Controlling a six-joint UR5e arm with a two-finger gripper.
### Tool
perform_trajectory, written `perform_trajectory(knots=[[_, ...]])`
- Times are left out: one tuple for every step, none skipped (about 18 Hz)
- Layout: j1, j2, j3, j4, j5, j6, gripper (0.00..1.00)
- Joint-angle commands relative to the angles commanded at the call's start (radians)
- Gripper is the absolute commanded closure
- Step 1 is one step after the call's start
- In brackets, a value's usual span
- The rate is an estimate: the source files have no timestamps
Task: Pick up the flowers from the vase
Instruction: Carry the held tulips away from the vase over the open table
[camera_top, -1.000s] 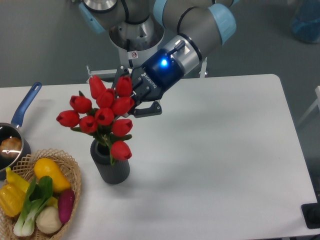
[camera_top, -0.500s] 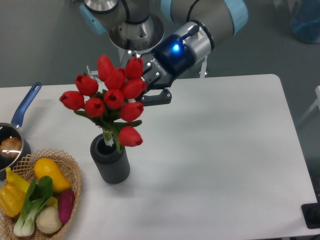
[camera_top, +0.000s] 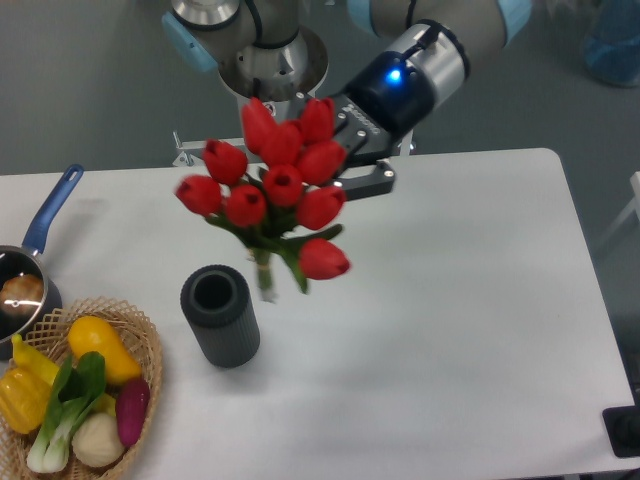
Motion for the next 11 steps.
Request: perform_trajectory(knots=[[-0.002,0.000,0.000,0.000,0.042,0.002,1.00],[0.002,-0.002,0.000,0.000,0.074,0.006,1.00],[0.006,-0.008,0.000,0.000,0.114,0.021,1.00],[0.011,-0.011,0.002,0.000,0.152,0.034,1.00],[0.017,-0.012,0.002,0.000,0.177,0.049,1.00],[0.031,-0.023,0.003,0.000,0.192,0.067,1.00],[0.050,-0.029,0.003,0.000,0.208,0.083,1.00],[0.081,-0.029,0.003,-0.002,0.237,0.100,1.00],[0.104,-0.032,0.009,-0.002,0.279,0.127,1.00],[0.112,-0.040,0.023,-0.009,0.336,0.170,1.00],[0.117,-0.047,0.037,-0.017,0.384,0.210,1.00]])
